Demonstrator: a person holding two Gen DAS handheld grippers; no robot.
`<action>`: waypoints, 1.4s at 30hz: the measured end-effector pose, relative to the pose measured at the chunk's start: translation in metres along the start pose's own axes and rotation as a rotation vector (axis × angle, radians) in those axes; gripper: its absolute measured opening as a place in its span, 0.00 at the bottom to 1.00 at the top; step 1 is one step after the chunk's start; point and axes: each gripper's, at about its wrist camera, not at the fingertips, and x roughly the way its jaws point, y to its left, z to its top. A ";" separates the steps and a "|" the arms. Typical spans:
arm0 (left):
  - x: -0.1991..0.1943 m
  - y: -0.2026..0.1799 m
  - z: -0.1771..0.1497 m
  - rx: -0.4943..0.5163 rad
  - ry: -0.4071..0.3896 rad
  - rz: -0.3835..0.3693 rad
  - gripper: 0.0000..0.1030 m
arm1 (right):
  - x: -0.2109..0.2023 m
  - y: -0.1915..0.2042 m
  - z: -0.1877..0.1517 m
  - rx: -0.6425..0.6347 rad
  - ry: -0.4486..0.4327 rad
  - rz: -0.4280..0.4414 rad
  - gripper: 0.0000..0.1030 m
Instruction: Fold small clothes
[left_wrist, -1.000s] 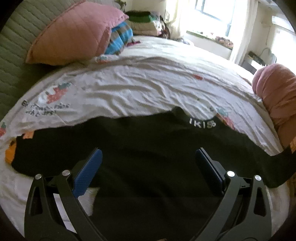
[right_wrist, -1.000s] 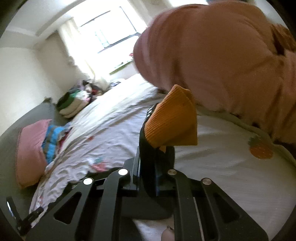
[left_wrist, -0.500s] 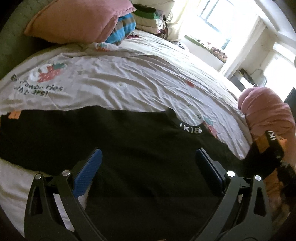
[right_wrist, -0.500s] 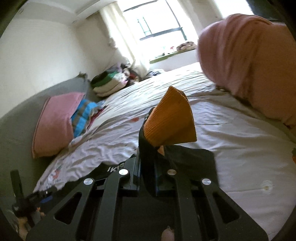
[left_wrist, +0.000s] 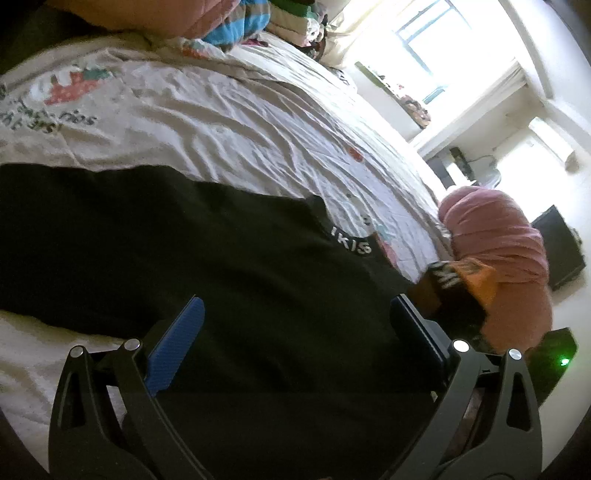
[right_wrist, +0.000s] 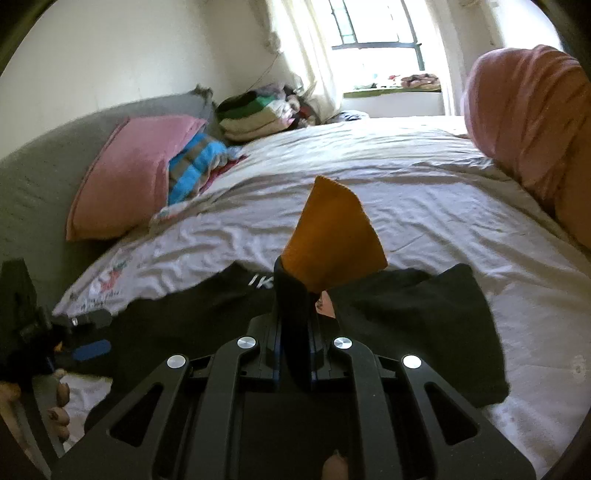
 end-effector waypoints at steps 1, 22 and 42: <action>0.001 0.001 -0.001 -0.008 0.005 -0.014 0.91 | 0.005 0.007 -0.004 -0.014 0.013 0.008 0.09; 0.034 0.017 -0.017 -0.108 0.126 -0.128 0.91 | 0.025 0.070 -0.056 -0.182 0.201 0.176 0.39; 0.062 -0.028 -0.047 0.092 0.164 -0.066 0.06 | -0.045 -0.030 -0.039 0.033 0.126 0.057 0.49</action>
